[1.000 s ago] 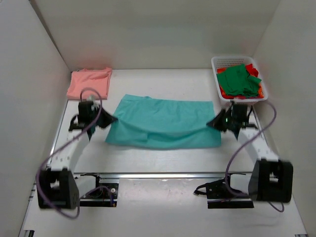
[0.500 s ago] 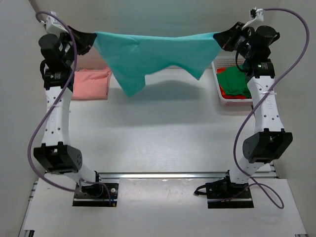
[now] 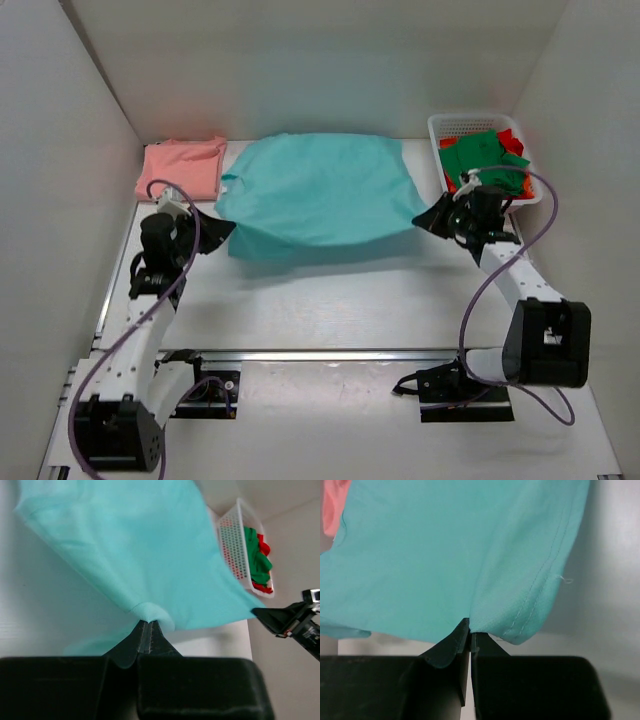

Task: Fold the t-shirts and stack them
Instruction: Flatten out the tshirt

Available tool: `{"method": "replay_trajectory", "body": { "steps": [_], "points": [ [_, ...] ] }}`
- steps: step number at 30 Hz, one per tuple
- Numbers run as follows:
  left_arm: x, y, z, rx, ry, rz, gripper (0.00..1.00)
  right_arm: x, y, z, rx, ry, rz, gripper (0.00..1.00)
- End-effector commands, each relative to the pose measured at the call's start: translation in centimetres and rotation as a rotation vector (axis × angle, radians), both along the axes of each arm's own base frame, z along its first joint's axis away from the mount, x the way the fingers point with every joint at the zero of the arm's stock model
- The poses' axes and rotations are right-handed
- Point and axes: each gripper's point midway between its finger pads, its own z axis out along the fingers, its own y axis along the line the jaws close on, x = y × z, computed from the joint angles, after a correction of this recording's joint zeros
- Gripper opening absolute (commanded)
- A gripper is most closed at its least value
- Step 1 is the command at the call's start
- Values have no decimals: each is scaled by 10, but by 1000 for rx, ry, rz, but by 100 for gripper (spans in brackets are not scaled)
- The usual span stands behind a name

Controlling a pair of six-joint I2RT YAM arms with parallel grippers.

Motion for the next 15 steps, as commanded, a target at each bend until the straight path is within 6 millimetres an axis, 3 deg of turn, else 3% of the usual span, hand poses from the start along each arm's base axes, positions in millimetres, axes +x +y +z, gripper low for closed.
{"method": "replay_trajectory", "body": {
  "steps": [1,2,4,5,7,11,15],
  "points": [
    [-27,-8,-25,14,8,-13,0,-22,5,-1,-5,-70,-6,0],
    [-34,-10,-31,10,19,-23,0,-34,3,-21,-20,-24,-19,0],
    [-52,-16,-62,-6,90,-41,0,-58,5,-37,-13,22,-53,0],
    [-66,-19,-78,-13,134,-53,0,-86,10,-58,0,88,-73,0],
    [-81,-20,-99,-12,201,-46,0,-113,11,-71,20,115,-103,0],
    [-97,-16,-121,-17,271,-15,0,-137,2,-86,43,128,-154,0],
    [-108,-11,-142,-3,333,20,0,-146,-9,-101,41,170,-167,0]
  ]
}}
